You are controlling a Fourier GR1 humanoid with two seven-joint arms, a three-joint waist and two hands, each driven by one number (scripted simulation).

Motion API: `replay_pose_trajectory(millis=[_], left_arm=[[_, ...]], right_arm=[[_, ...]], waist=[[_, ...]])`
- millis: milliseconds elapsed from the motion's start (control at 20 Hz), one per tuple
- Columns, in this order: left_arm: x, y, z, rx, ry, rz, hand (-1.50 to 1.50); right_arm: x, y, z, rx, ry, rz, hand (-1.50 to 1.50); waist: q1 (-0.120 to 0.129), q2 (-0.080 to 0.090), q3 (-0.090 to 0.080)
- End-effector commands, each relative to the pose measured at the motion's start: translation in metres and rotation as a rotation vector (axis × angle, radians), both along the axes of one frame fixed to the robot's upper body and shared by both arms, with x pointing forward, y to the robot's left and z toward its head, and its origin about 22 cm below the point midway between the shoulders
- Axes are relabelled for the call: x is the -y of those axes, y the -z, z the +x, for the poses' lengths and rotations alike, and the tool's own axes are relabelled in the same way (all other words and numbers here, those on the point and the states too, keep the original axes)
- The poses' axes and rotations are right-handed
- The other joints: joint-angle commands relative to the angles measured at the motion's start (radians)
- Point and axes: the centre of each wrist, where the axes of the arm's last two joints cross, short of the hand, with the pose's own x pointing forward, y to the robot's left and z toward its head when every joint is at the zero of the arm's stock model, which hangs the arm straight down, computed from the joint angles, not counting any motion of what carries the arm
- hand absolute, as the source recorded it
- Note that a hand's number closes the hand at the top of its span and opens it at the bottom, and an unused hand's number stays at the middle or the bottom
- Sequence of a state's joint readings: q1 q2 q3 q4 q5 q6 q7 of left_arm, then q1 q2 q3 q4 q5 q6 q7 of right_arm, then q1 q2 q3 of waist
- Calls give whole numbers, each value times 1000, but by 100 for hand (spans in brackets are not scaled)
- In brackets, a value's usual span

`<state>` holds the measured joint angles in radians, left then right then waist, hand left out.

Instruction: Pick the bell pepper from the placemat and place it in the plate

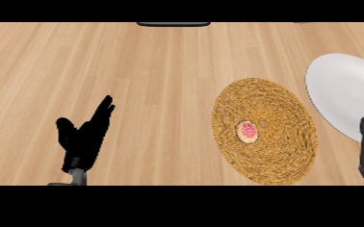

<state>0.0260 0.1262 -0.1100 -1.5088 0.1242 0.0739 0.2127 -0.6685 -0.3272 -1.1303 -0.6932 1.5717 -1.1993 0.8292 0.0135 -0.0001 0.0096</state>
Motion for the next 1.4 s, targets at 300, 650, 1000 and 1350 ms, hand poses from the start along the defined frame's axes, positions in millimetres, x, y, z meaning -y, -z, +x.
replay_pose_trajectory(millis=[300, 650, 1000, 1350], left_arm=[[-9, 10, -9, -77, -28, -1, 0], [-3, 19, -16, -93, -40, 7, 0], [1, 10, -4, -71, -6, 1, 0], [-6, 25, -12, -70, -9, 0, 0]], right_arm=[[-49, 4, 1, 319, 11, -105, -150], [-108, 14, -28, 366, -176, -31, -150], [-131, 39, -53, 302, -244, 25, -150], [-156, 56, -56, 294, -284, 65, -150]], waist=[[-27, -10, -9], [-27, -9, -10], [-17, -6, -12], [-6, -2, -12]])
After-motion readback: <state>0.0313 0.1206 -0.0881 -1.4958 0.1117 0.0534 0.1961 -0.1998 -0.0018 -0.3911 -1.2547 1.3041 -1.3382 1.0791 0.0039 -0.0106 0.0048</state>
